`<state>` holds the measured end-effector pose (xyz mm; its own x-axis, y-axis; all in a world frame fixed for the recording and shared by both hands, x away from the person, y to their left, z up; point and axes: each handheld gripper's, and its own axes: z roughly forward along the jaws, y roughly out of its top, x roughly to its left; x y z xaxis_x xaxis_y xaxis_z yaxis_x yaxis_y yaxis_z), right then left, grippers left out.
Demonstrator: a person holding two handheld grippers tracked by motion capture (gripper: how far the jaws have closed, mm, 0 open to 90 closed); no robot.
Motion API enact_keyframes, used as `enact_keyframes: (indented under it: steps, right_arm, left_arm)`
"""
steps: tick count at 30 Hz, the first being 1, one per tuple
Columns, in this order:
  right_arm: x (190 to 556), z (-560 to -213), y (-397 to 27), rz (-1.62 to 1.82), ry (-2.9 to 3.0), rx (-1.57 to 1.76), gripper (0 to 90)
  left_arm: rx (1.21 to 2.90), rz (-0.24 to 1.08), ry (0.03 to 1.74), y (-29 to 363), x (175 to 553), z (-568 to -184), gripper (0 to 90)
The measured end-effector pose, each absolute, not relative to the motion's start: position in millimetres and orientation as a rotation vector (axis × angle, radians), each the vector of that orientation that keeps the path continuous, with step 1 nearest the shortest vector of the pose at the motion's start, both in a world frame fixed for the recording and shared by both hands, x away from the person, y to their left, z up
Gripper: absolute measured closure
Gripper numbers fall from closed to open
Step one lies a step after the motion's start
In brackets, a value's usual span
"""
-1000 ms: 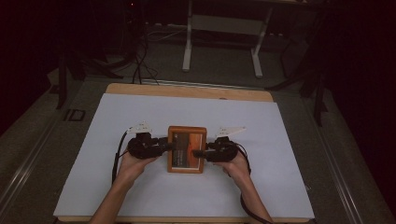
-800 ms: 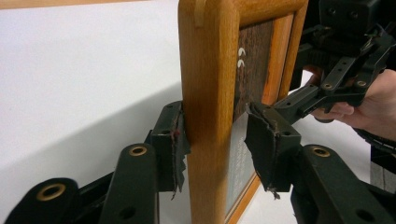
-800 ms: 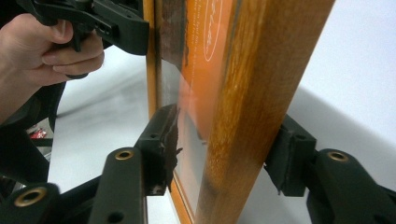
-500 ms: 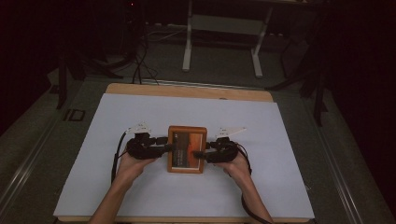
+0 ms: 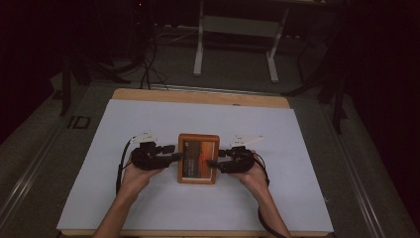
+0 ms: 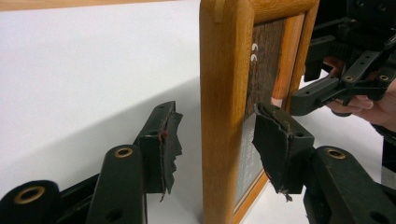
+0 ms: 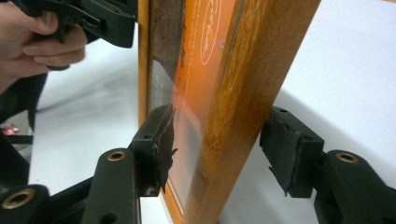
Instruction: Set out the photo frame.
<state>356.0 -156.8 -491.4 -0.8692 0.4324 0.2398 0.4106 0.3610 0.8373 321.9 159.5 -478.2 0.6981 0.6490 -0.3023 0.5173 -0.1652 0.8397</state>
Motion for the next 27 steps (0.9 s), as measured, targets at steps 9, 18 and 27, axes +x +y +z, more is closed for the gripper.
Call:
enact_keyframes:
  steps: [9, 18, 27]
  right_arm:
    - [351.9, -483.7, -159.6, 1.507, 2.554, 0.772, 44.0]
    - [346.7, -479.1, -162.7, 1.436, 2.559, 0.755, 43.5]
    - [342.4, -476.4, -170.1, 1.39, 2.566, 0.747, 42.5]
  left_arm:
    - [1.83, 0.187, 0.912, 162.0, 317.2, -473.4, 50.0]
    - [1.858, 0.245, 0.907, 162.5, 311.7, -468.1, 49.9]
    - [1.905, 0.307, 0.893, 158.2, 305.1, -463.2, 49.6]
